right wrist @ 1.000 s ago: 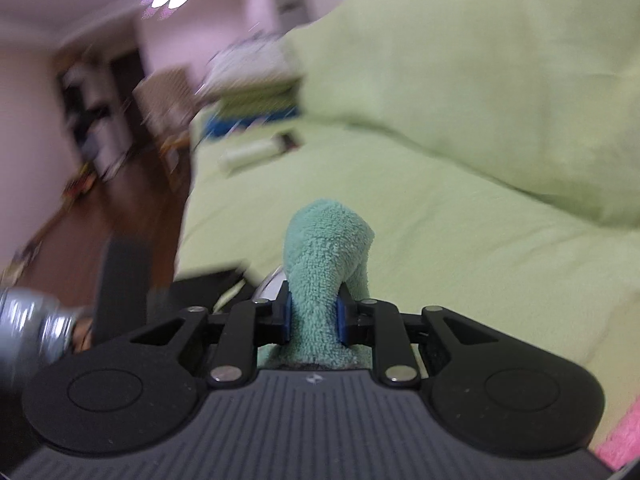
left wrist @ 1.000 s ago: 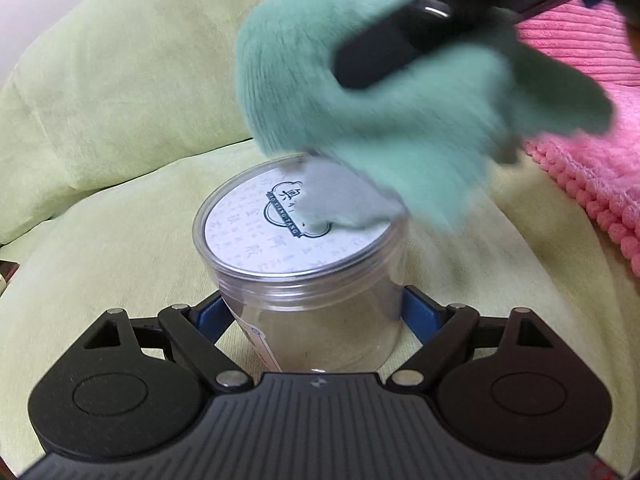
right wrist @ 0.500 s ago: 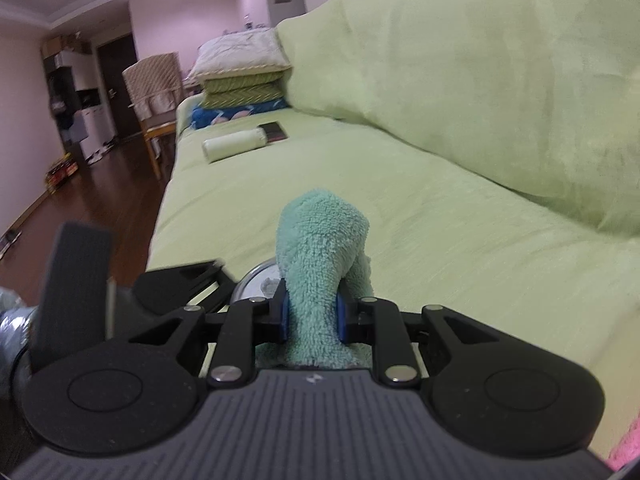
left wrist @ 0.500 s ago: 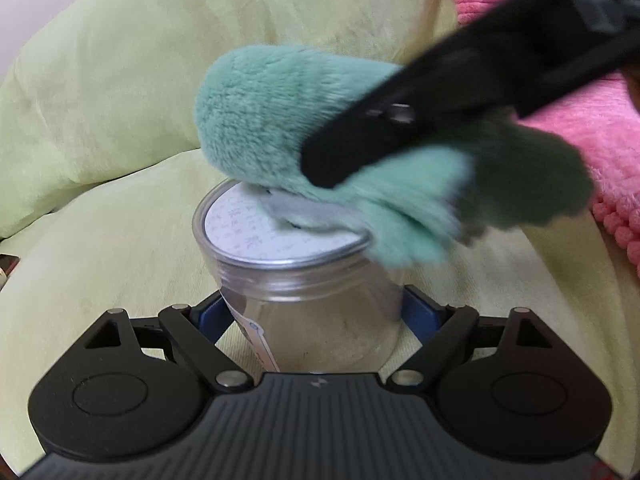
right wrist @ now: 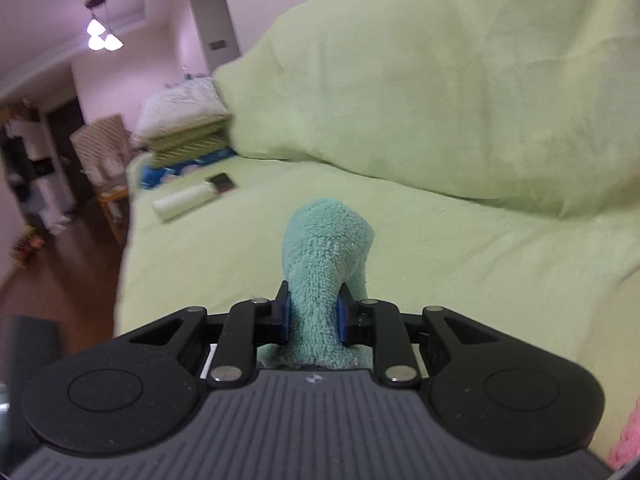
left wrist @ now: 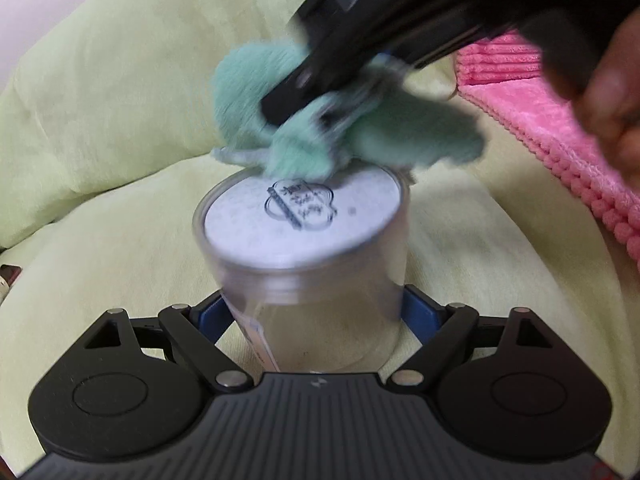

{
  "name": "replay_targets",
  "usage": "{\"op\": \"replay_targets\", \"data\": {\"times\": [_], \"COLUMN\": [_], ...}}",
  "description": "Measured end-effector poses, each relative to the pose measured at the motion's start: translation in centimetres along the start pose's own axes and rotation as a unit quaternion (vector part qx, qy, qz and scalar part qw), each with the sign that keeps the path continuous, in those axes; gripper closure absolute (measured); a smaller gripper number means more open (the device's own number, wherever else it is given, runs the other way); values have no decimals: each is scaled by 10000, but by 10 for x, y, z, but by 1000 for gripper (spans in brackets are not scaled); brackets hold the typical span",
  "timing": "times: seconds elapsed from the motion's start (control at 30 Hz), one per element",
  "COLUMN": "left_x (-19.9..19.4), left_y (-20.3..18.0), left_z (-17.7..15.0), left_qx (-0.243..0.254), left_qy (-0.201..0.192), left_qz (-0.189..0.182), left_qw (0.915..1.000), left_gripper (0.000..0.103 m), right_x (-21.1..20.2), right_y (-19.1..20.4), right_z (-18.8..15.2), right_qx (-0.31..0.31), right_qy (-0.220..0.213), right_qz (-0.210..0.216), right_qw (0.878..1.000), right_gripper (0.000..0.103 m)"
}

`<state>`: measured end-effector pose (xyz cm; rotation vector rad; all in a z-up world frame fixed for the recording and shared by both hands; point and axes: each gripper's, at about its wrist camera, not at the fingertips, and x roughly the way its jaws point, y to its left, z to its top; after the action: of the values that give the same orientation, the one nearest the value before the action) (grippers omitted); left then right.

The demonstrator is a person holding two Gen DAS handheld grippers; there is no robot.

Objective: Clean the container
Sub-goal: 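Wipe the jar lid with the cloth in the right gripper while the left gripper holds the jar, then tilt the held jar with the left gripper to expose its bottom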

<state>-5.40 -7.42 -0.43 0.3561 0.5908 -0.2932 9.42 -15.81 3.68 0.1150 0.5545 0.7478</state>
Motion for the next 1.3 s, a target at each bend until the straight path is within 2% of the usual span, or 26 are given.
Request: {"op": "replay_targets", "data": {"times": [0.07,0.13,0.27,0.43,0.7,0.97,1.2,1.3], "left_x": [-4,-7,-9,-13,-22,-30,-38,-41], "left_y": [-1,-3,-4,-7,-14,-24,-37,-47], "left_z": [0,-1,-1,-1,-5,-9,-11,-14], "left_qx": [-2,16,12,-54,-50,11,178,412], "left_qy": [-4,-13,-5,56,45,15,-48,-120], "left_qz": [-21,-29,-44,-55,-59,-18,81,217], "left_qw": [10000,10000,10000,10000,10000,10000,9998,9988], "left_gripper": [16,16,16,15,15,15,14,13], "right_x": [-15,-23,-12,4,23,36,41,40], "right_y": [2,8,21,36,28,17,-2,-11], "right_z": [-1,-3,-11,-12,-10,-8,-12,-14], "right_qx": [-180,-472,-834,-1154,-820,-463,-126,-70], "right_qy": [231,470,934,920,568,101,-283,-362], "right_qz": [465,759,848,1002,1124,562,-136,-621], "right_qw": [9985,9949,9885,9840,9886,9973,9994,9974], "right_gripper": [84,85,84,84,86,86,85,85]}}
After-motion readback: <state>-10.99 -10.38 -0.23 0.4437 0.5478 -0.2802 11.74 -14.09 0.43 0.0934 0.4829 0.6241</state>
